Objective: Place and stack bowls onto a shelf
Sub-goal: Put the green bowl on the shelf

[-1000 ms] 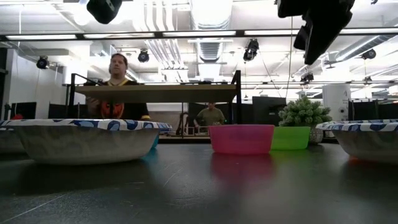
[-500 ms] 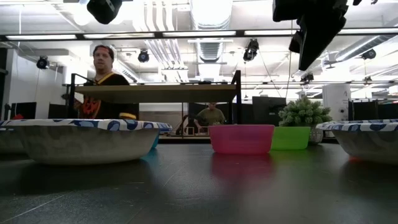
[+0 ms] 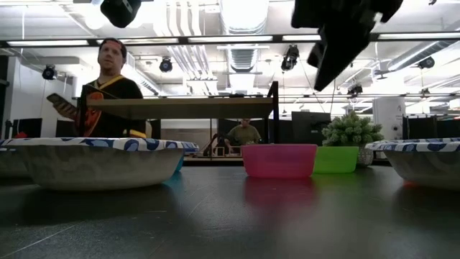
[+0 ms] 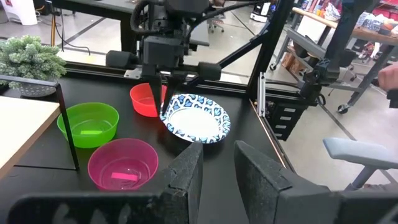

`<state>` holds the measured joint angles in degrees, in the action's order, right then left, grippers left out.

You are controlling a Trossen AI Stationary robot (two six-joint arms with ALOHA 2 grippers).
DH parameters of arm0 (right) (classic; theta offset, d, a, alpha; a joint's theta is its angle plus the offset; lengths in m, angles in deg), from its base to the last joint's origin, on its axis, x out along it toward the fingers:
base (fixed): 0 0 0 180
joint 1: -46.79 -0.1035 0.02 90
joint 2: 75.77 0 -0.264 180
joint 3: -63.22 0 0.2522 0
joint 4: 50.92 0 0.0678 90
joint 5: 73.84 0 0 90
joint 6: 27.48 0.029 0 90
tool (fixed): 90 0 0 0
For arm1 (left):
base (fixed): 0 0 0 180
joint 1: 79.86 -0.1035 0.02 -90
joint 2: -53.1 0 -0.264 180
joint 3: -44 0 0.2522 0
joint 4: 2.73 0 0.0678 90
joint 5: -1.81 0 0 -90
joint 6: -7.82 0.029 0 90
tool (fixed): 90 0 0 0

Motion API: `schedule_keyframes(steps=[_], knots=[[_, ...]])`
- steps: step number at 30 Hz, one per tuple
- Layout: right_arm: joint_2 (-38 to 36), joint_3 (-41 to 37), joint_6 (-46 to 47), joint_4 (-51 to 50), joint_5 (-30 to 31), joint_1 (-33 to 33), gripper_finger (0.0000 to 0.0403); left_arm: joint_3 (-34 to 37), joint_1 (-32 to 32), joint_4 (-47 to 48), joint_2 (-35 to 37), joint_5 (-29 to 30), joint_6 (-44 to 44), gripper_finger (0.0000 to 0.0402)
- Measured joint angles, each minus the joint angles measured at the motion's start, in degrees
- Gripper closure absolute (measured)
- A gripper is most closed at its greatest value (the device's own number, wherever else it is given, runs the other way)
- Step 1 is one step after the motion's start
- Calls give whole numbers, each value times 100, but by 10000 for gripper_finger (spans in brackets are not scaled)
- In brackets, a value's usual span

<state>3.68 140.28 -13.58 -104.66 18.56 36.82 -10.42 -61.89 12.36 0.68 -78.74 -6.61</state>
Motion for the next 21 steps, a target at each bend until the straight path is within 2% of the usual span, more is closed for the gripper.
schedule_keyframes(steps=[4, 7, 13, 17, 21], knots=[[239, 202, 228, -38, 162, 25, 383, 0, 0, 0, 0, 33, 38, 326], [292, 378, 197, -53, 114, 25, 366, 0, 0, -2, 0, 46, 39, 326], [199, 580, 146, -343, 194, 25, 286, 0, 0, -3, 0, 46, 33, 326], [75, 460, -307, -399, 218, 21, 233, 7, 0, -11, -2, 48, 28, 326], [42, 136, -330, -397, 231, 14, 208, 7, -1, -20, -2, 49, 24, 326]])
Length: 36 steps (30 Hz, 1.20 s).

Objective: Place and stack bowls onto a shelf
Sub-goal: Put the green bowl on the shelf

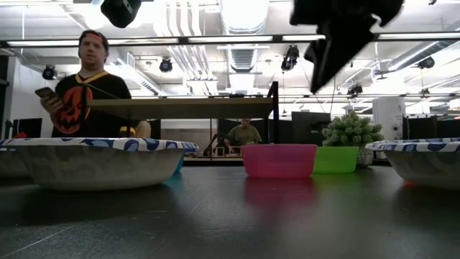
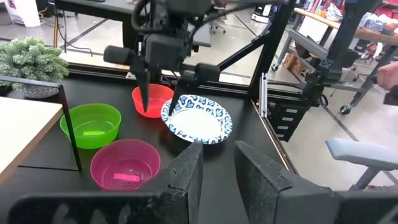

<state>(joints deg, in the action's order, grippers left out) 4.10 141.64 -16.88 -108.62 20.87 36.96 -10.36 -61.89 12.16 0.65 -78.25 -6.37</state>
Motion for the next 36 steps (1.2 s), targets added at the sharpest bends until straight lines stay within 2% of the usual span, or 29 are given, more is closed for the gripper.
schedule_keyframes(steps=[9, 15, 29, 36], knots=[[-4, -778, 131, 193, 914, 0, 215, 0, -1, -2, 0, 2, -28, 326], [-4, -1116, -198, 416, 1478, 78, 231, 0, 1, -42, 0, 4, -26, 326], [-6, -2016, -717, 1808, 1283, 880, 282, 0, -2, -69, 0, 8, -26, 326], [-8, -2074, -721, 1941, 1014, 1034, 349, 0, 1, -134, 0, 12, 17, 326]])
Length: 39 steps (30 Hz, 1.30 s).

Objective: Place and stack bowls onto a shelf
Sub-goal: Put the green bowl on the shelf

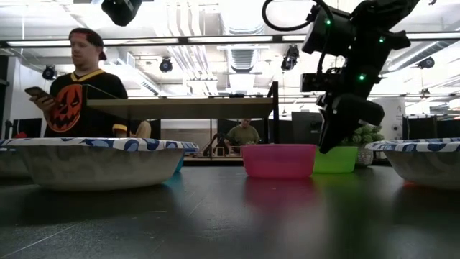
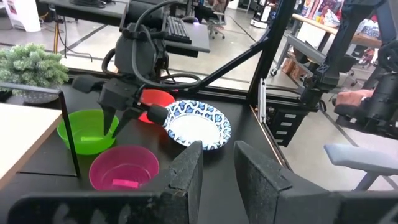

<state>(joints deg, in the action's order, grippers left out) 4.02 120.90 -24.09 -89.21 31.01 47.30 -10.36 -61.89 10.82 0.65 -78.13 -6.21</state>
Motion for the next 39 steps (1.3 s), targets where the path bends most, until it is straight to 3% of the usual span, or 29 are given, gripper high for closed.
schedule_keyframes(steps=[3, 12, 23, 28, 32, 37, 39], knots=[[0, 0, 13, -1, -29, 2, 386, 0, 0, -9, 0, -2, 1, 326], [-329, 161, 257, -382, -73, -68, 394, 0, 0, -14, 2, -2, 3, 326], [-1348, 1558, 965, -2196, -1016, -505, 394, 0, -2, -13, 25, -4, 156, 326], [-1532, 2145, 1213, -2314, -1483, -896, 394, 0, -2, 24, 76, -4, 156, 326], [-1494, 2425, 1009, -1934, -1509, -1219, 394, 0, -2, 25, 79, -4, 156, 326], [-1267, 2390, -65, -310, -1419, -1366, 394, 0, -2, -139, 79, -4, 332, 326], [-1089, 2384, -519, 234, -1036, -1354, 394, 2, -2, -381, 79, -4, 411, 326]])
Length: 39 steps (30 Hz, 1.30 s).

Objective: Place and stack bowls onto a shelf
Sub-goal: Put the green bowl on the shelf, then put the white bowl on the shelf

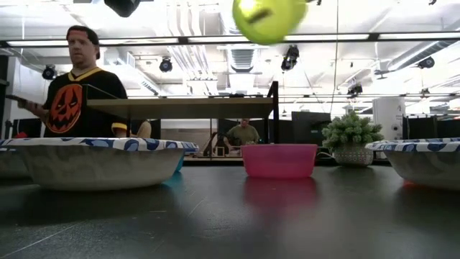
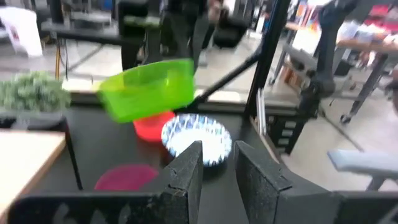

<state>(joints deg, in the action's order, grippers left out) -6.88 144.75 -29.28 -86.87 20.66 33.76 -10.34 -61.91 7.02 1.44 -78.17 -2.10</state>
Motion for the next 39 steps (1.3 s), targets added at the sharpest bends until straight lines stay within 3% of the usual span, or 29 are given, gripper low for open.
schedule_keyframes(steps=[5, 7, 16, 26, 39], knots=[[636, 141, -782, 387, 1493, 384, 394, -1, 0, -300, 121, -1, 91, 326], [921, 261, -924, 396, 1783, 640, 394, 0, 0, -299, 220, -2, 91, 326], [2068, 1099, -1325, 177, 1807, 1538, 394, 0, 0, -234, 386, -2, 88, 326], [2513, 1624, -1244, -490, 1773, 1948, 388, 0, 0, -205, 369, -4, 45, 326], [2477, 1624, -1174, -461, 1756, 2075, 300, -1, 0, -200, 356, -4, 45, 326]])
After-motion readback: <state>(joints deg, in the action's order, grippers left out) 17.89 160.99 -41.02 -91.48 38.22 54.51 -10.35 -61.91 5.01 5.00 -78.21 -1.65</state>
